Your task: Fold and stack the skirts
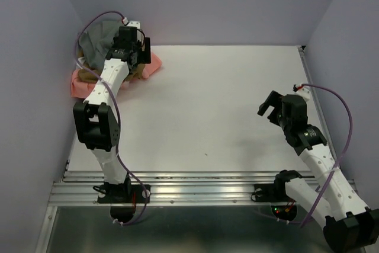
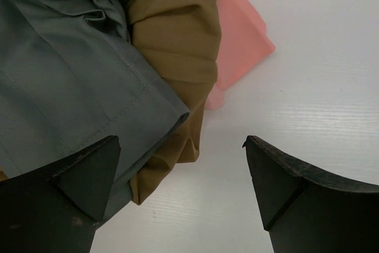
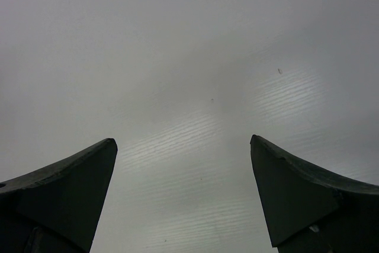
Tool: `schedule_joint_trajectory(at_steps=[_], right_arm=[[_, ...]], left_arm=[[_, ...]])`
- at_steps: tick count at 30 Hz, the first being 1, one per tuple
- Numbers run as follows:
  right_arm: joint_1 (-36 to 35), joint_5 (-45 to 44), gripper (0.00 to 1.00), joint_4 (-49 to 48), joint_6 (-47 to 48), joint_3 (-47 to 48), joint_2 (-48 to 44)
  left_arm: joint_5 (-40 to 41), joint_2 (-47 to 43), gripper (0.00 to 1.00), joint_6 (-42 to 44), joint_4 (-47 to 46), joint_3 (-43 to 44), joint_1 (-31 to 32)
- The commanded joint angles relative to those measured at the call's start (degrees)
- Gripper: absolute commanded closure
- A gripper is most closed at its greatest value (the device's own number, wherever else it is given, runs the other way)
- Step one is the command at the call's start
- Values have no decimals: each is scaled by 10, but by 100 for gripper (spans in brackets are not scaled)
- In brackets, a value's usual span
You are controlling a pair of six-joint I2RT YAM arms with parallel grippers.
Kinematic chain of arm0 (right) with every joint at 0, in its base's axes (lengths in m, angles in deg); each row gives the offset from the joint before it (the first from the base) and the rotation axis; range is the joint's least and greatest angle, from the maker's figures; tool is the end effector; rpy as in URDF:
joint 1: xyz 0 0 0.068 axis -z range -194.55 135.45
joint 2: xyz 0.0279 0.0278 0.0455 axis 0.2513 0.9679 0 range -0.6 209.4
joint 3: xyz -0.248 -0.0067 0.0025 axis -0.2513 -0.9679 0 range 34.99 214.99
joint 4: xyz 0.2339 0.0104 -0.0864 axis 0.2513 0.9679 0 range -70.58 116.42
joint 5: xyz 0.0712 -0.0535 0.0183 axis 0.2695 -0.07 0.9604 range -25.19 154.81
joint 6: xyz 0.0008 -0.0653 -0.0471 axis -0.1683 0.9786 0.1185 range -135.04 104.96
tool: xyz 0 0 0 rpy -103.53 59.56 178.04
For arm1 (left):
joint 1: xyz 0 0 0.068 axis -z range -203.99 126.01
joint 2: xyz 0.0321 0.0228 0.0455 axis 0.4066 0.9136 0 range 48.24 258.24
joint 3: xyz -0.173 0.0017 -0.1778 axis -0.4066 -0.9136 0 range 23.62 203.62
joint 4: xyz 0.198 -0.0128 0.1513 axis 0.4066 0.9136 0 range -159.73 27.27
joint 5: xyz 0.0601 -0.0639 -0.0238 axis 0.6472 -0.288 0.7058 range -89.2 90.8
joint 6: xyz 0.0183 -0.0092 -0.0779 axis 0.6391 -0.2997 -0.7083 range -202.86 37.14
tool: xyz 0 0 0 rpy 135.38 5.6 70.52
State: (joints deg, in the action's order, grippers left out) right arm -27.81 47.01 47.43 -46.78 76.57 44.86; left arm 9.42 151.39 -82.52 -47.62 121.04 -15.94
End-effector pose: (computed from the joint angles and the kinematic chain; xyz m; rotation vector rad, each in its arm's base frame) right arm 0.2071 0.0270 0.2535 0.5159 2.0367 0.1422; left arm 0.4347 -0.0510 0.3155 0.0571 2.0506 0.0709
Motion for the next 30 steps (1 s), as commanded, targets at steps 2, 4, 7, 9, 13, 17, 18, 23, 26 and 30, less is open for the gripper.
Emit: schedule_joint_trajectory(at_steps=[2, 4, 7, 9, 13, 17, 18, 23, 26, 30], right_arm=[[-3, -14, 0, -23, 9, 18, 3], [-3, -15, 0, -23, 12, 17, 3], [-3, -19, 0, -23, 16, 17, 4], [-3, -19, 0, -23, 18, 19, 4], [-3, -20, 0, -23, 20, 19, -3], [-3, -26, 0, -22, 20, 18, -14], [-3, -28, 0, -22, 21, 18, -16], [-3, -35, 0, -19, 22, 19, -28], [-3, -36, 0, -20, 22, 18, -31], [-3, -36, 0, -20, 21, 17, -32]], left_arm=[[52, 42, 1, 28, 28, 64, 0], [85, 61, 2, 25, 35, 71, -1], [110, 71, 2, 26, 30, 75, 0], [122, 83, 5, 24, 29, 86, 0], [126, 102, 18, 23, 34, 109, 0], [134, 127, 18, 25, 45, 124, 0], [138, 132, 18, 25, 50, 134, 0], [139, 153, 18, 20, 65, 145, -1], [138, 160, 18, 20, 65, 146, -2], [151, 164, 28, 11, 67, 151, -4]])
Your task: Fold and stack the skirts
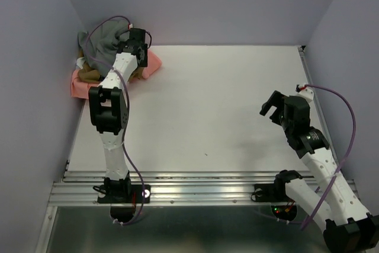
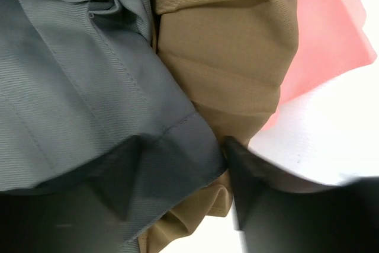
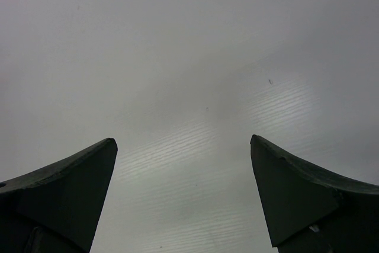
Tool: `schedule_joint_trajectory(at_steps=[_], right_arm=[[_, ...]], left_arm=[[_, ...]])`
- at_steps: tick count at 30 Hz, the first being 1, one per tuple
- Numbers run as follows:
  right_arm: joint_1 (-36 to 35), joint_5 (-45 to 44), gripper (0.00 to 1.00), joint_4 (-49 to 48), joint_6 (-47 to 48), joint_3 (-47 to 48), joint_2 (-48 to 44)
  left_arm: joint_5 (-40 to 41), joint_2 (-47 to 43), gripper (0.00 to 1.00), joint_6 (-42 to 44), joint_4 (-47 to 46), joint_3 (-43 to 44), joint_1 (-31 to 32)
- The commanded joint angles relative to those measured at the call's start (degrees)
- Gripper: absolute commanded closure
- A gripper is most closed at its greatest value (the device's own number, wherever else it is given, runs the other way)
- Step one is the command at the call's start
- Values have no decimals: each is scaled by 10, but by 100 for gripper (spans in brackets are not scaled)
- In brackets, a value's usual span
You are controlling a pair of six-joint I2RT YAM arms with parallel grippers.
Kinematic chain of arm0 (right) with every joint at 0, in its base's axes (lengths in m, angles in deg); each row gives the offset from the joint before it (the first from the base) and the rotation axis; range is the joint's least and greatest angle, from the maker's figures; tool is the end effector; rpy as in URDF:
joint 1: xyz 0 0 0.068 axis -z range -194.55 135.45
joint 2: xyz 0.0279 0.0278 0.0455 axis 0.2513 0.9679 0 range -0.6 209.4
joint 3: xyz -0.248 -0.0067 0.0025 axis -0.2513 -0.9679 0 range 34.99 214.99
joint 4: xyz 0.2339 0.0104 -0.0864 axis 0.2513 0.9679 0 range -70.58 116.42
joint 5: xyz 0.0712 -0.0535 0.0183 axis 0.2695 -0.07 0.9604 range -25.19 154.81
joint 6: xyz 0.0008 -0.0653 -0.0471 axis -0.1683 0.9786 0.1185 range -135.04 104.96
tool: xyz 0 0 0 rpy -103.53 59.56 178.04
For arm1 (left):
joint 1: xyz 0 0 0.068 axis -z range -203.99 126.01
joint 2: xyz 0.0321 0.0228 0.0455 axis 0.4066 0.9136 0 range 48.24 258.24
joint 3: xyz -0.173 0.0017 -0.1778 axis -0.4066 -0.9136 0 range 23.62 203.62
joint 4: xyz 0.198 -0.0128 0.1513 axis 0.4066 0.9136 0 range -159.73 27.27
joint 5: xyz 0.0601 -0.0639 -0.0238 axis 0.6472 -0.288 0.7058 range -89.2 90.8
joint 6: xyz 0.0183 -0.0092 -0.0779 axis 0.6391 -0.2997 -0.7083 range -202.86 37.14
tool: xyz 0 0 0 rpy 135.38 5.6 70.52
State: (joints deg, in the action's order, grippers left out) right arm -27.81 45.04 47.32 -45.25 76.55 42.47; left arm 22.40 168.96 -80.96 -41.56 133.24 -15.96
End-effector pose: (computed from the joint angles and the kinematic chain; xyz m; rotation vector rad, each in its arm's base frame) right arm 0.2012 0.0233 0.2617 0.5067 1.9894 0.1113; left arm 0.4874 -0.0429 0.2448 -0.0078 2.2243 0.3657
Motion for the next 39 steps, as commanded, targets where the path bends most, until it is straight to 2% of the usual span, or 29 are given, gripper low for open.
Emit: schedule_joint_trajectory(at_steps=[1, 3, 7, 10, 21, 26, 27, 33, 36, 39], right_arm=[[-3, -16, 0, -19, 6, 17, -8], [-3, -17, 0, -19, 6, 15, -6], [-3, -17, 0, -18, 6, 15, -4], [-3, -17, 0, -19, 6, 14, -4], [-3, -4, 0, -19, 3, 11, -12], [-3, 10, 0, -18, -2, 4, -19], [-3, 11, 0, -18, -2, 3, -23], [-3, 24, 0, -18, -13, 4, -33], [-3, 32, 0, -19, -15, 11, -41], [-3, 28, 0, -17, -18, 12, -54]], left_arm=[[20, -14, 39, -9, 7, 29, -6], [20, -24, 53, -14, 5, 28, -6], [19, -49, 99, -15, -13, 20, -13], [13, -75, 100, -50, -18, 20, -22], [-21, -241, 100, -76, -52, 33, -28], [-122, -336, 100, -102, -101, 35, -28], [-174, -352, 100, -112, -114, 30, -28], [-373, -450, 100, -239, -275, -27, -19], [-468, -458, 100, -297, -345, -35, 34], [-477, -452, 100, -330, -391, -39, 84]])
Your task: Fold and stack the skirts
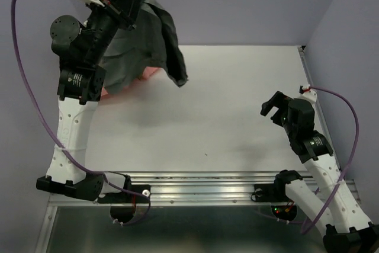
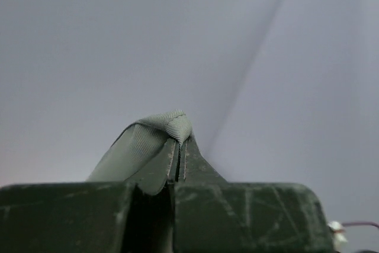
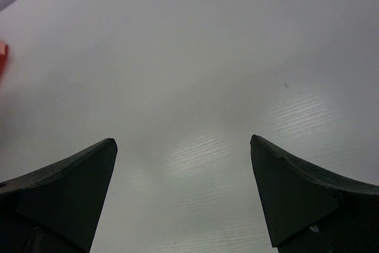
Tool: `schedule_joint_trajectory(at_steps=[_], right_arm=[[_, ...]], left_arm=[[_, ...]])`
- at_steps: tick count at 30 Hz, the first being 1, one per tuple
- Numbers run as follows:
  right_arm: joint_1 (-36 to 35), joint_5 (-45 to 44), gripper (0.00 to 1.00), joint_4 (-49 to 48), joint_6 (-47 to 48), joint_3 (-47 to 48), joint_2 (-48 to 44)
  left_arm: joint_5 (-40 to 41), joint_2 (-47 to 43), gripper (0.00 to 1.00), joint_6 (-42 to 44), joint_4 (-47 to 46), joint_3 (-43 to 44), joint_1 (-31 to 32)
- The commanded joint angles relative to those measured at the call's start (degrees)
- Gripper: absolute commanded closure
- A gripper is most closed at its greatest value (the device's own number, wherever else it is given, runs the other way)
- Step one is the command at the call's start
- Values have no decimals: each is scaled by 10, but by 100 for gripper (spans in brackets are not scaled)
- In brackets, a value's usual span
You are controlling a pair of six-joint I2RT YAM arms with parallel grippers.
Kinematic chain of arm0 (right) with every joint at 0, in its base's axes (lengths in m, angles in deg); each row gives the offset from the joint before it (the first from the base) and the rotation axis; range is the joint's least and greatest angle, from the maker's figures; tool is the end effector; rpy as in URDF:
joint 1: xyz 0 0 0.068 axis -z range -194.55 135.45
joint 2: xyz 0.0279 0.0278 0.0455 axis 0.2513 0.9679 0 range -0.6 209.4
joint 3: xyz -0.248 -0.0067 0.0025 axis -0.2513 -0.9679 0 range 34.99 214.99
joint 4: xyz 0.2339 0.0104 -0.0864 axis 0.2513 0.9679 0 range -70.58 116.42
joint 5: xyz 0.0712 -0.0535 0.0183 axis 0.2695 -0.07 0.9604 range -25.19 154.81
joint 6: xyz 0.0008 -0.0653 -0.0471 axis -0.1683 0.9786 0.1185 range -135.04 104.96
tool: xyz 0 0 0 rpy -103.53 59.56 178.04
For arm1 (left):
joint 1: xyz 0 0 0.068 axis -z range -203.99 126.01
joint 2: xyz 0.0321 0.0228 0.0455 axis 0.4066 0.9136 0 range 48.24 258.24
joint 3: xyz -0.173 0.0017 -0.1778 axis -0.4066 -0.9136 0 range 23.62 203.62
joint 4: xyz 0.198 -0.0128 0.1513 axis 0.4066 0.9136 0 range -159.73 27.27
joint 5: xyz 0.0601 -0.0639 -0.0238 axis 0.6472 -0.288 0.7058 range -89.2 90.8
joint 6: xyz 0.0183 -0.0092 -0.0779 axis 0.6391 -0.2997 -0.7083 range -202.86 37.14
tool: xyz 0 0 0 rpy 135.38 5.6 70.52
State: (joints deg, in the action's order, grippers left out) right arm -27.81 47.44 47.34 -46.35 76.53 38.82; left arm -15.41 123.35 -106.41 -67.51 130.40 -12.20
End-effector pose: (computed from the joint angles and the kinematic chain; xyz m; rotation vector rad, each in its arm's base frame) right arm 0.1919 0.0239 0.2723 0.5018 1.9404 0.1927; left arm 0.2383 -0.0696 0.5861 0.1506 1.0943 -0.7038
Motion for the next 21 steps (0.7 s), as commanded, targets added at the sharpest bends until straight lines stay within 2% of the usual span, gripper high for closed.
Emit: schedule_joint_trajectory(at_steps=[1, 4, 6, 9, 12, 14, 18, 19, 21], right_arm=[[-3, 0, 0, -16, -9, 13, -22], [-3, -19, 0, -8, -17, 13, -36], [-3, -35, 0, 2, -23, 15, -41], [-3, -54, 0, 18, -27, 28, -43], [-3, -76, 0, 27, -32, 39, -43], [-3, -81, 0, 28, -36, 39, -44], [-3, -78, 0, 28, -24, 37, -41], [-3, -78, 0, 28, -24, 36, -39], [-3, -66, 0, 28, -21, 31, -35]], left_arm=[[-85, 6, 100, -91, -142, -17, 66], [-26, 14, 100, -96, -209, -34, 139], [4, 54, 100, -94, -209, -12, 187], [43, 125, 100, -125, -209, 63, 217], [71, 175, 100, -158, -217, 79, 222], [84, 179, 100, -170, -242, 39, 223], [145, 118, 100, -184, -268, -147, 226], [156, 104, 100, -185, -281, -255, 226], [180, 65, 100, -200, -308, -358, 226]])
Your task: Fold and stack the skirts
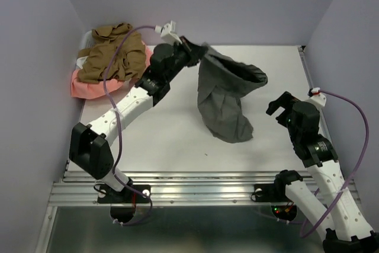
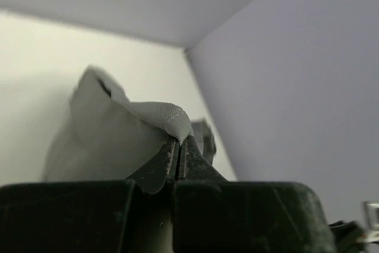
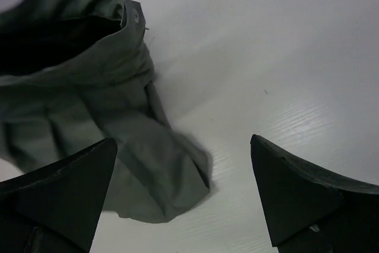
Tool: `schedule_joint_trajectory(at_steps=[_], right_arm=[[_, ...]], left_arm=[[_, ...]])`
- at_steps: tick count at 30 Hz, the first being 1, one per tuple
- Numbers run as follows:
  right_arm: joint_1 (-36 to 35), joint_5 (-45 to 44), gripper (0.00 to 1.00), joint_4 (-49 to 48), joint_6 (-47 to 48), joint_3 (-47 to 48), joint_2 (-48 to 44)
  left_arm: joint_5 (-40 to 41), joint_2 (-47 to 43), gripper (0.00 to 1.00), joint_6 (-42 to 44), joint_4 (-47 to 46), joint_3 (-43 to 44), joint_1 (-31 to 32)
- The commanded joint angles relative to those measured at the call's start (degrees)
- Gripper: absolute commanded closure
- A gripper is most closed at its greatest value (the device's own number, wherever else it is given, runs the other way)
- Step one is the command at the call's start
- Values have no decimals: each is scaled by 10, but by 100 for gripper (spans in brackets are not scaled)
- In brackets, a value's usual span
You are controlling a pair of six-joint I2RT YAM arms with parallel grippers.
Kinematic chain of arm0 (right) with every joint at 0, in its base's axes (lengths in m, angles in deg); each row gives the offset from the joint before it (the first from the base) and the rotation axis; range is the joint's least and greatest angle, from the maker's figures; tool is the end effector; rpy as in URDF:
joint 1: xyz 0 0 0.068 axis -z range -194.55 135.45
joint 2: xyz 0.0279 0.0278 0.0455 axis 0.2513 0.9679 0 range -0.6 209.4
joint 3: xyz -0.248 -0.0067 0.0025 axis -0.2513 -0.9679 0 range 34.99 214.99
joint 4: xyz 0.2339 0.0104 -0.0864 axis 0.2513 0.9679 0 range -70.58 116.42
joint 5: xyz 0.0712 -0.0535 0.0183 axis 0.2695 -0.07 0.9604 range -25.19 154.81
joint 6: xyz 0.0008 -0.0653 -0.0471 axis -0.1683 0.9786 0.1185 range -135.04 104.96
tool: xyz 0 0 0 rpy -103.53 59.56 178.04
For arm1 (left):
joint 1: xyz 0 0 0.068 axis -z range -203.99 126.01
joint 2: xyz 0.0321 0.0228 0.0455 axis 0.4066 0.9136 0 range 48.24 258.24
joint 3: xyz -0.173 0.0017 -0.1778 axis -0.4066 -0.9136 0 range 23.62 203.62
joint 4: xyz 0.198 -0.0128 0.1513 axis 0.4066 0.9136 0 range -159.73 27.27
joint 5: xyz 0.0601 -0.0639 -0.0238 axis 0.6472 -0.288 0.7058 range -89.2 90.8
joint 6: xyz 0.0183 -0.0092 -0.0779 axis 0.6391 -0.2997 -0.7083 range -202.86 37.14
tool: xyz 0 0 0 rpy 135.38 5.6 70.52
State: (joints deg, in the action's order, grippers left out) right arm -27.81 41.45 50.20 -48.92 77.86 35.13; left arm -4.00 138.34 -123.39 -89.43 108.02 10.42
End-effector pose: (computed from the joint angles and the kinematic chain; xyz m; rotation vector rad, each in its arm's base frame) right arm 0.1775 0.0135 0.2858 0.6030 1.8547 0.1392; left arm 0.3239 -0.2289 0.4232 0.0003 1.4225 -1.1536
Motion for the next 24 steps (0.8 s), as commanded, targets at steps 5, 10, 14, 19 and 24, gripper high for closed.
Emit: schedule_joint_trajectory(at_steps=[5, 10, 14, 19, 24], right_arm=[[-3, 40, 0, -12, 11, 1, 21], [-3, 125, 0, -48, 25, -16, 58], [-3, 184, 0, -78, 28, -21, 83], [-3, 229, 0, -107, 38, -23, 102], [-3, 248, 0, -120, 36, -13, 131]], left_arm=[[52, -111, 100, -60, -102, -373, 14], [27, -123, 98, -67, -81, -439, 16], [63, -168, 72, -50, 3, -448, 16], [111, -215, 28, -44, 78, -479, 17], [119, -258, 1, -53, 120, -523, 17]])
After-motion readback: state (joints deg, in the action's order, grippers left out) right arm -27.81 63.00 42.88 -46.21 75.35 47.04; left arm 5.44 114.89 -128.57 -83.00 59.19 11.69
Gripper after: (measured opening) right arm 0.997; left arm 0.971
